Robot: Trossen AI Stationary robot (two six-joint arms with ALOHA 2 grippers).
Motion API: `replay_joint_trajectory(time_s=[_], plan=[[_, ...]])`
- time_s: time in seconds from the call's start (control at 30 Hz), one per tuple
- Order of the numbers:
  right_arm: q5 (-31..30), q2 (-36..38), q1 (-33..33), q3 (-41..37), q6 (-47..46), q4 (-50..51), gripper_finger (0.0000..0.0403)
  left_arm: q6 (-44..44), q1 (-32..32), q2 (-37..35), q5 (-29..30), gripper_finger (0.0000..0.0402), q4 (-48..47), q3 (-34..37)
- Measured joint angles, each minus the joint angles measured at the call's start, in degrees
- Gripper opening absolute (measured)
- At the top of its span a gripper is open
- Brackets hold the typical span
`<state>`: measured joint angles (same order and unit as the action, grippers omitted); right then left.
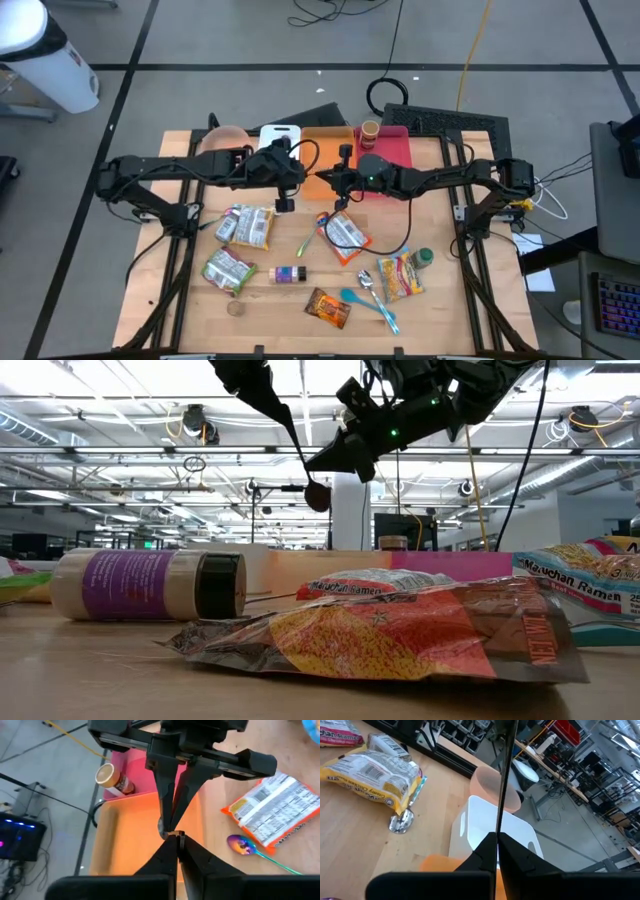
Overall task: Pick & Place Food Item
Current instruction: Put the black spoon into the white bin
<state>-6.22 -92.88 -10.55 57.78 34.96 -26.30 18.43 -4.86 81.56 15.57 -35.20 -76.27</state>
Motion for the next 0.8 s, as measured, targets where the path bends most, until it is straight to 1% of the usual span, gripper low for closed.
replay_joint_trajectory(time_s=[0.13,0.23,0.5,0.63,0.8], plan=[[0.07,0.00,0.00,0.00,0.02,-0.02,0.0000,0.48,0.00,0.00,0.18,0.0014,0.09,0.00],[0.23,0.00,0.00,0.00,0.04,0.00,0.0000,0.51,0.00,0.00,0.15,0.0007,0.11,0.00],[0.35,0.00,0.04,0.00,0.18,0.02,0.0005,0.48,0.02,0.00,0.35,0.0006,-1.03,0.00],[0.35,-0.02,0.04,0.00,0.28,-0.08,0.0029,0.40,0.05,-0.01,2.57,0.0005,-3.04,0.03],[0.37,-0.02,0.04,0.00,0.33,-0.53,0.0081,0.51,0.01,-0.02,3.95,0.0004,-3.35,0.07]])
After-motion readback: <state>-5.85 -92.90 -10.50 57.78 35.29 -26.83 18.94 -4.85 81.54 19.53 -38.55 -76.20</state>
